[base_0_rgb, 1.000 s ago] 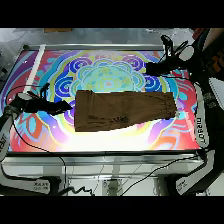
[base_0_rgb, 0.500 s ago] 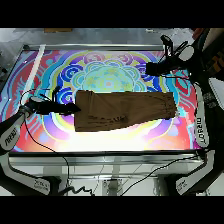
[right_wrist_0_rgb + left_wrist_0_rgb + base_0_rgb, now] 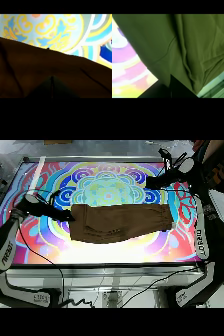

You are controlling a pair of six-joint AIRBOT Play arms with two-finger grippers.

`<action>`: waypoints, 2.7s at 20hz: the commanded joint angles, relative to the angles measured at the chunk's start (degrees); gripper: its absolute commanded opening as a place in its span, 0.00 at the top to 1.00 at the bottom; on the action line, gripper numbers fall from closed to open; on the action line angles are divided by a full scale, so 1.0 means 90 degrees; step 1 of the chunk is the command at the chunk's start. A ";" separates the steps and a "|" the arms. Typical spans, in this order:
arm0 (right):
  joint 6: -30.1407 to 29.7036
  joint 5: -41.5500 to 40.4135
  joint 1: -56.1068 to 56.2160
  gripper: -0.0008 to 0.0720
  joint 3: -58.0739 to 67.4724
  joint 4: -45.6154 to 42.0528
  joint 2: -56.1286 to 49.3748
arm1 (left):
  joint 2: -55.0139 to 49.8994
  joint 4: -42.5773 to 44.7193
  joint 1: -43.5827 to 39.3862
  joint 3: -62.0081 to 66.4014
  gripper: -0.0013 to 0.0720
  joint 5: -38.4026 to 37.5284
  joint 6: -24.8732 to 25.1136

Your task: Fold the clothes and pants, and hang the long-sleeved shirts on hangers.

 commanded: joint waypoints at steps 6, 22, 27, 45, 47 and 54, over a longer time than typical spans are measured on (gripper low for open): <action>-0.0187 0.0158 -0.0002 0.96 -0.0126 0.0010 -0.0007 | 0.1518 0.0981 -0.0393 0.1557 0.97 -0.0799 -0.1137; -0.0182 -0.2329 0.2025 0.96 -0.2560 0.0066 -0.0046 | 0.2033 0.2429 -0.0940 0.1583 0.97 -0.1083 -0.1416; -0.0182 -0.3060 0.2735 0.96 -0.2562 0.0066 -0.0085 | 0.2810 0.2715 -0.1078 0.1632 0.97 -0.1018 -0.1421; -0.0148 -0.4192 0.4085 0.96 -0.2543 0.1722 -0.0908 | 0.2863 0.4036 -0.2132 0.1627 0.97 -0.0619 -0.1989; -0.0131 -0.4643 0.4454 0.96 -0.2543 0.1787 -0.1076 | 0.2769 0.3830 -0.2132 0.1625 0.97 -0.0602 -0.2006; -0.0134 -0.4527 0.4517 0.96 -0.2543 0.1100 -0.1154 | 0.2135 0.2018 -0.2137 0.1620 0.97 -0.0597 -0.2147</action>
